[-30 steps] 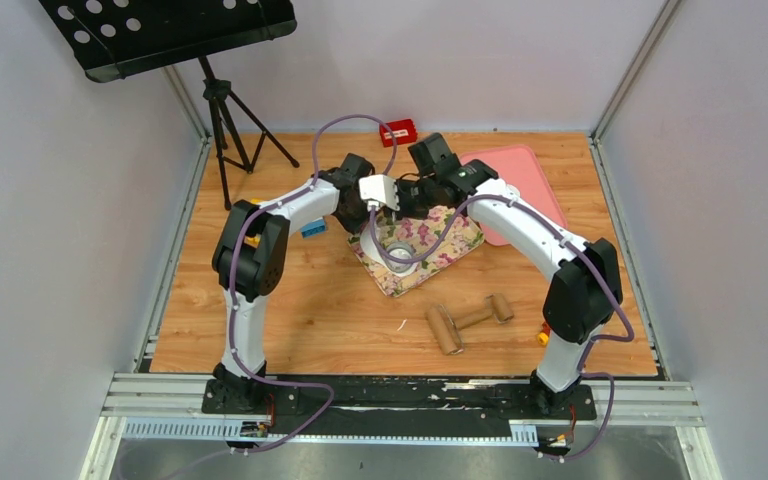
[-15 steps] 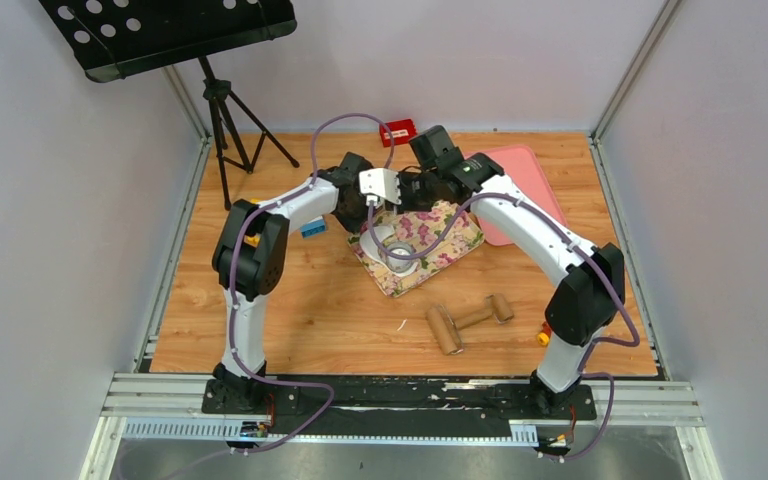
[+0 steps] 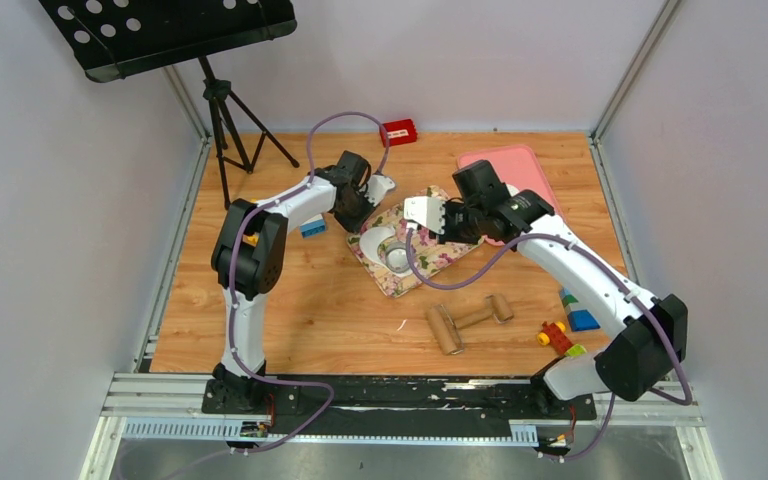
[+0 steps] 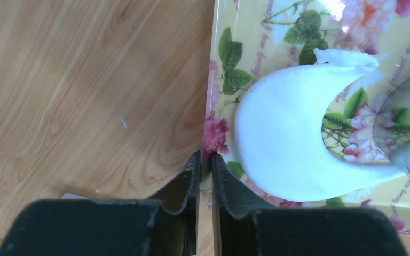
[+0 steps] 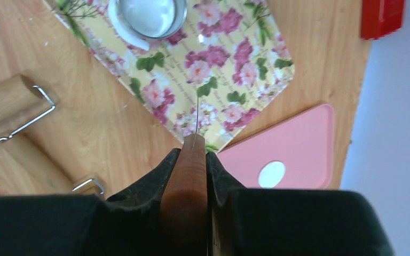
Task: Roll out the dumpling wrappers from the dough
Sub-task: Remove the dumpling wrapper from the work surface.
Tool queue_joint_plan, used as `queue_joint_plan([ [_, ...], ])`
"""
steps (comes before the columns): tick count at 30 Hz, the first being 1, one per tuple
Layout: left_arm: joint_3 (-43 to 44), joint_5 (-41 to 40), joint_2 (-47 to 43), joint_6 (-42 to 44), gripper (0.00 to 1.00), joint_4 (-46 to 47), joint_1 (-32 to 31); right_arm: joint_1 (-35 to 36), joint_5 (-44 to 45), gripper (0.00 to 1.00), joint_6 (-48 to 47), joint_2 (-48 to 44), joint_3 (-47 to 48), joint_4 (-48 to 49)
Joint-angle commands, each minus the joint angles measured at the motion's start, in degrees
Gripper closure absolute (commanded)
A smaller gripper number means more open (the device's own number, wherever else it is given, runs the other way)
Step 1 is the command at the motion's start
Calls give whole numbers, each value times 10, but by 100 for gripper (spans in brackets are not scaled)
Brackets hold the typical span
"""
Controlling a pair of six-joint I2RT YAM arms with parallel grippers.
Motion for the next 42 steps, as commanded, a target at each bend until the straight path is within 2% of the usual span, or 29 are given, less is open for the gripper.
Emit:
queue_joint_plan([
  [1, 27, 8, 7, -21, 84, -13, 2, 7, -12, 100, 32, -17, -22, -1],
  [10, 14, 2, 2, -67, 87, 6, 2, 61, -2, 100, 59, 6, -22, -4],
  [23, 11, -4, -2, -74, 87, 13, 2, 100, 26, 100, 59, 16, -7, -10],
  [27, 8, -4, -2, -72, 87, 13, 2, 101, 89, 100, 36, -6, 45, -19],
  [32, 9, -2, -1, -70, 87, 12, 2, 112, 70, 100, 21, 0, 151, -98],
  [37, 7, -1, -5, -70, 87, 15, 2, 115, 120, 100, 31, 18, 106, -67],
  [42, 6, -2, -8, -72, 87, 18, 2, 117, 105, 100, 64, 33, 75, -52],
])
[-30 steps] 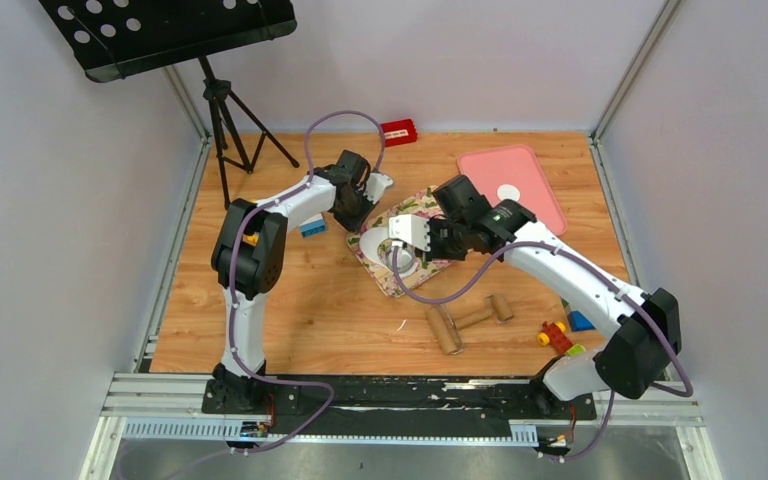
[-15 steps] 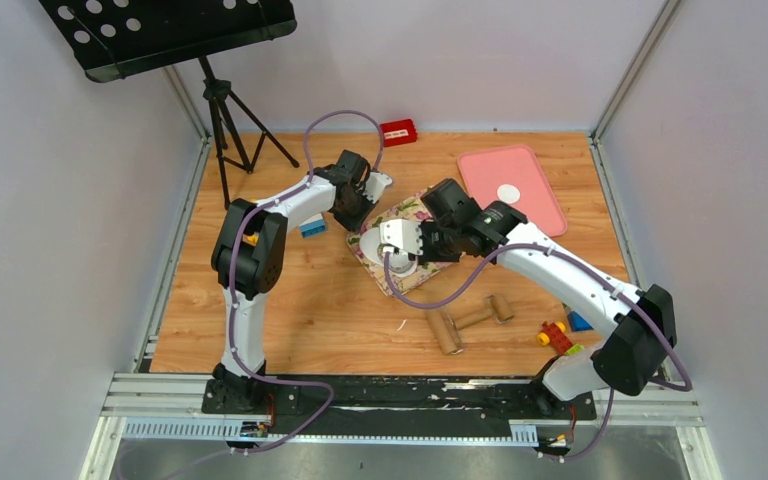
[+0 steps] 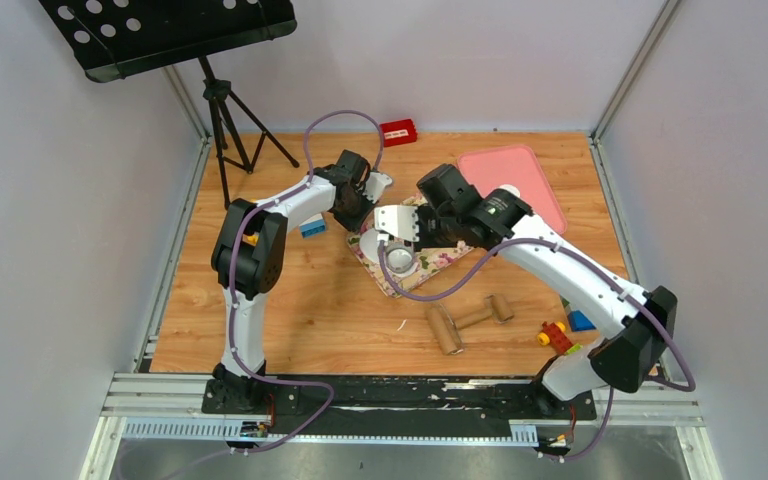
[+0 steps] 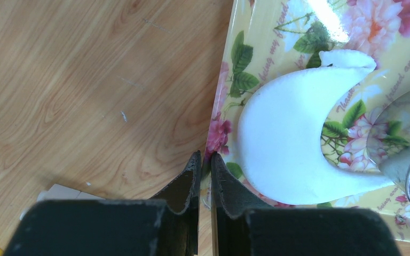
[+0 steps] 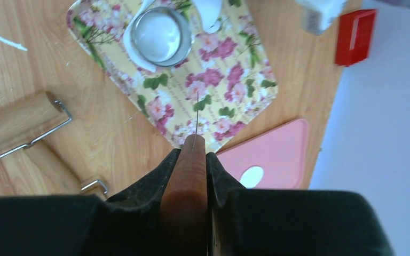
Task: Roll out the dumpling wrappers from the dough
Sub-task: Remove the dumpling wrapper from the work surface.
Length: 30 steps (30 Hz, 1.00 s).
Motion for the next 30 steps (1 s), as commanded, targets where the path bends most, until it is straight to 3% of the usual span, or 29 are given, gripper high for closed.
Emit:
queue_joint_plan([
  [1, 1, 2, -11, -15, 87, 22, 0, 6, 10, 100, 29, 12, -28, 17],
  [30, -9, 3, -15, -12, 87, 26, 0, 64, 12, 100, 52, 55, -78, 68],
])
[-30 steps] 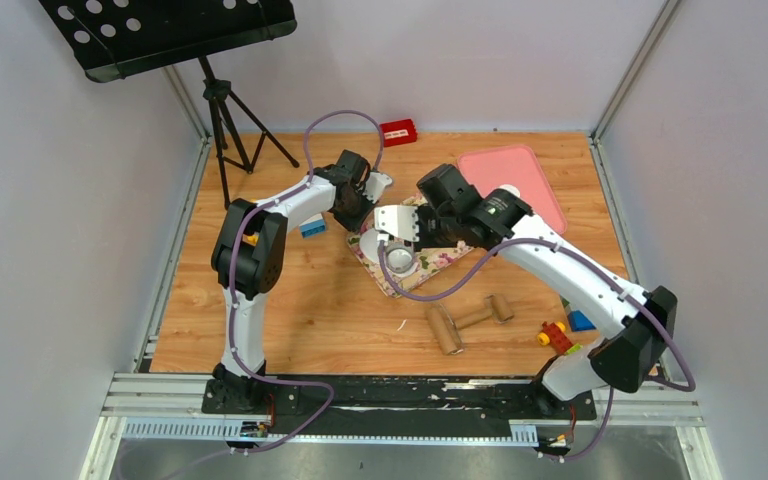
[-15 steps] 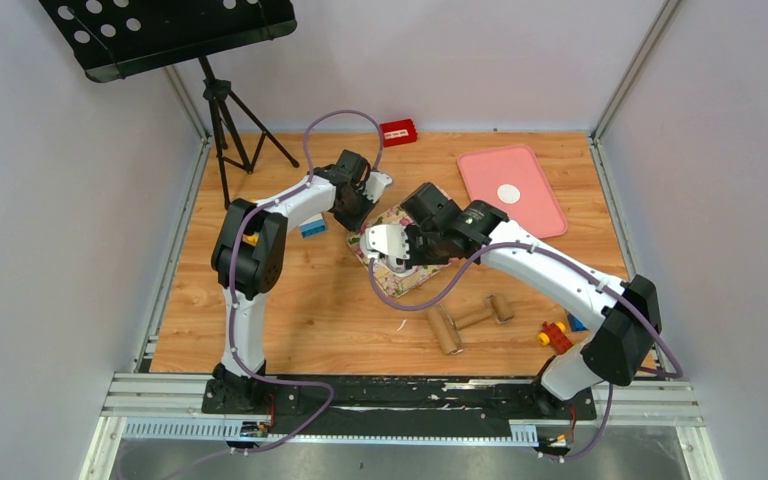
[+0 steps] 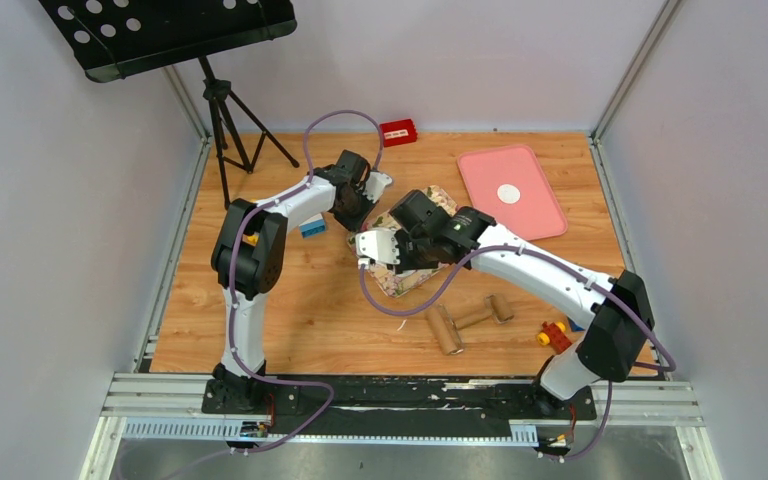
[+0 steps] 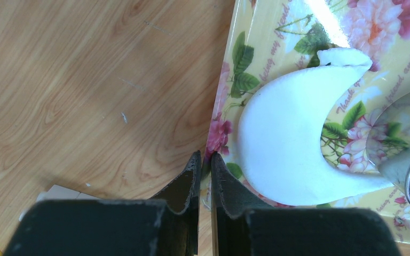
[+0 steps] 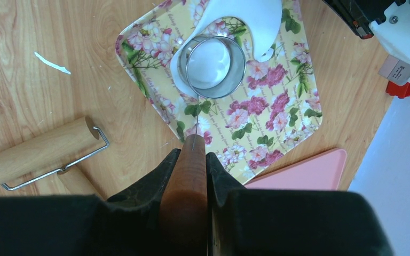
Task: Roll out the dumpling wrappers from the dough
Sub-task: Remove the dumpling wrapper from the work surface.
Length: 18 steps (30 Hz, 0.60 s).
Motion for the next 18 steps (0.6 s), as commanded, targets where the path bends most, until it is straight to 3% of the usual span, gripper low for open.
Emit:
queue_joint_plan([
  [1, -6, 3, -14, -9, 87, 20, 0, 7, 5, 100, 8, -6, -10, 24],
  [18, -2, -6, -12, -9, 87, 21, 0, 29, -55, 100, 21, -16, 28, -62],
])
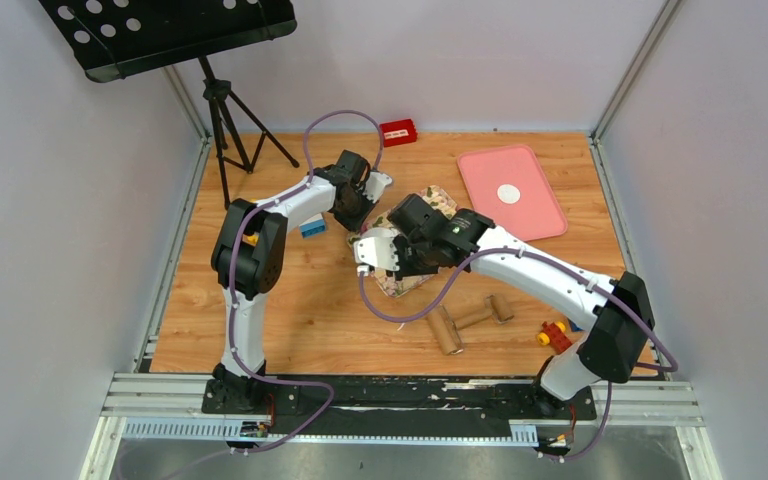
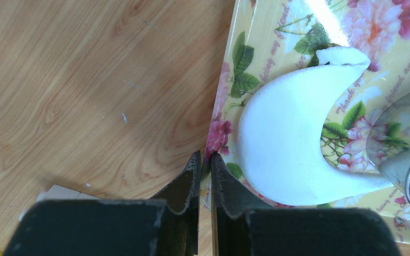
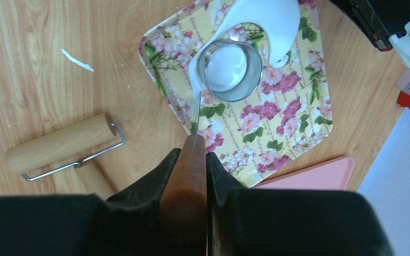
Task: Roll out the dumpling wrappers from the dough
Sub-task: Remove the dumpling wrapper from the work surface.
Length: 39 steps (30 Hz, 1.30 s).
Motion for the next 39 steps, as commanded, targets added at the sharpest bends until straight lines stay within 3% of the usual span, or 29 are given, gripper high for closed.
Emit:
queue_joint_plan([
  [1, -3, -6, -12, -10, 87, 22, 0, 16, -44, 100, 22, -12, 31, -46],
  [21, -7, 2, -12, -12, 87, 22, 0, 60, -38, 100, 48, 32, 74, 34],
  [30, -11, 2, -14, -8, 87, 22, 0, 66, 9, 100, 27, -5, 129, -30],
  [39, -5, 3, -15, -8, 87, 18, -1, 54, 47, 100, 7, -47, 65, -70],
])
